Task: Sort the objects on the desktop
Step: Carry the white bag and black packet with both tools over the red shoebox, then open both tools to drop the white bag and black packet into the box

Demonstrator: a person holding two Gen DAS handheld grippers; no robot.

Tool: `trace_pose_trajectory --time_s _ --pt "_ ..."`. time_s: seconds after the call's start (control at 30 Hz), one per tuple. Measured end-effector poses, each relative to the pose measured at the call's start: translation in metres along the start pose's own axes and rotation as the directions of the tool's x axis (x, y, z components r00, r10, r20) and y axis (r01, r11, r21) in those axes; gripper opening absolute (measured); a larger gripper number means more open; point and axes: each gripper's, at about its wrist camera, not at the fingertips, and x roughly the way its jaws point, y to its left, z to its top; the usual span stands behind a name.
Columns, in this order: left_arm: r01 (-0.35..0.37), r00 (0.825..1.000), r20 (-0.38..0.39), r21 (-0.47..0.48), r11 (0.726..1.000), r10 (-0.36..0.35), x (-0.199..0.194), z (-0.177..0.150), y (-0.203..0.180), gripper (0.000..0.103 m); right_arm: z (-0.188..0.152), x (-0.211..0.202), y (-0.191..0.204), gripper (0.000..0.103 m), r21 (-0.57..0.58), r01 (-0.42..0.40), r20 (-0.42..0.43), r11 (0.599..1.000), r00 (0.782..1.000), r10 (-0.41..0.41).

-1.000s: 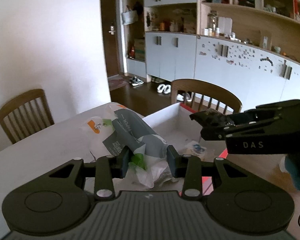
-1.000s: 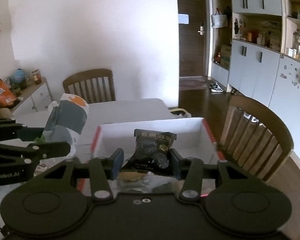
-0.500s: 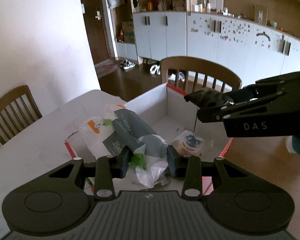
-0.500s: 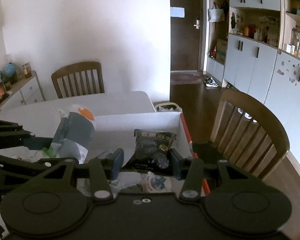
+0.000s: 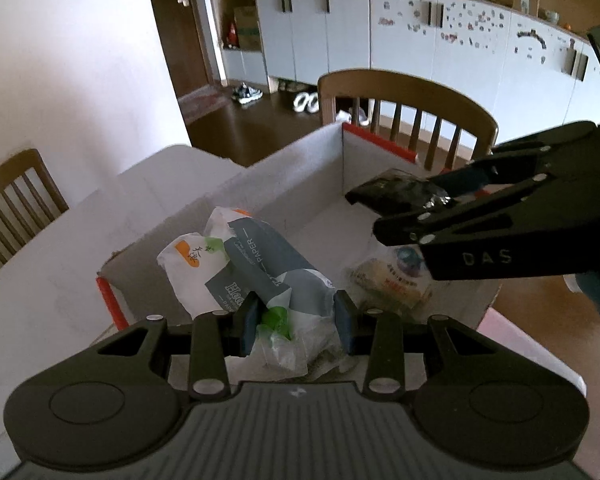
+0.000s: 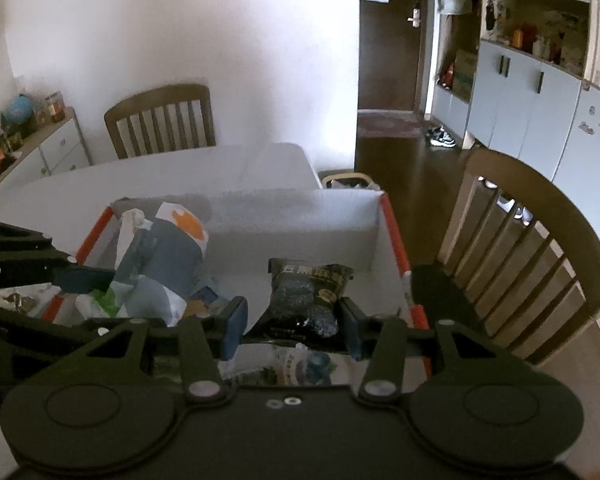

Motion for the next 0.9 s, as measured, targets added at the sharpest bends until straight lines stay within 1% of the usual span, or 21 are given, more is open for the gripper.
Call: trace_pose_trajectory --time_s 0.1,0.27,0.4,0.47,0.53,0.73,0.9 --pt "-0.005 1.000 -0.015 0.010 1.000 0.005 0.007 0.002 0.000 0.037 0.001 0.011 0.002 0.049 -0.011 -0.004 -0.025 1.000 1.000 0.004" --pt "0.016 0.999 -0.040 0.032 0.999 -0.015 0.017 0.007 0.000 0.038 0.006 0.025 0.004 0.049 -0.038 -0.002 -0.067 0.999 0.998 -0.001" --pt "0.010 0.998 -0.060 0.075 0.997 -0.006 0.025 0.008 -0.005 0.038 0.011 0.040 -0.001 0.049 -0.048 0.010 -0.114 0.999 0.993 -0.016" --pt "0.023 0.997 -0.077 0.076 0.997 -0.017 0.028 0.006 -0.005 0.038 0.011 0.045 -0.003 0.049 -0.042 0.011 -0.140 0.999 0.990 -0.017" --pt "0.019 0.996 -0.086 0.086 0.996 -0.012 0.031 0.006 -0.005 0.038 0.010 0.049 -0.004 0.049 -0.037 0.015 -0.162 0.999 0.987 -0.020" --pt "0.019 0.994 -0.107 0.095 0.995 -0.009 0.038 0.012 -0.002 0.039 0.002 0.053 -0.005 0.049 -0.035 0.009 -0.188 0.999 0.982 -0.015" --pt "0.005 0.993 -0.117 0.099 0.995 0.006 0.043 0.016 0.005 0.042 -0.001 0.055 -0.005 0.050 -0.047 0.008 -0.200 0.999 0.980 -0.017"
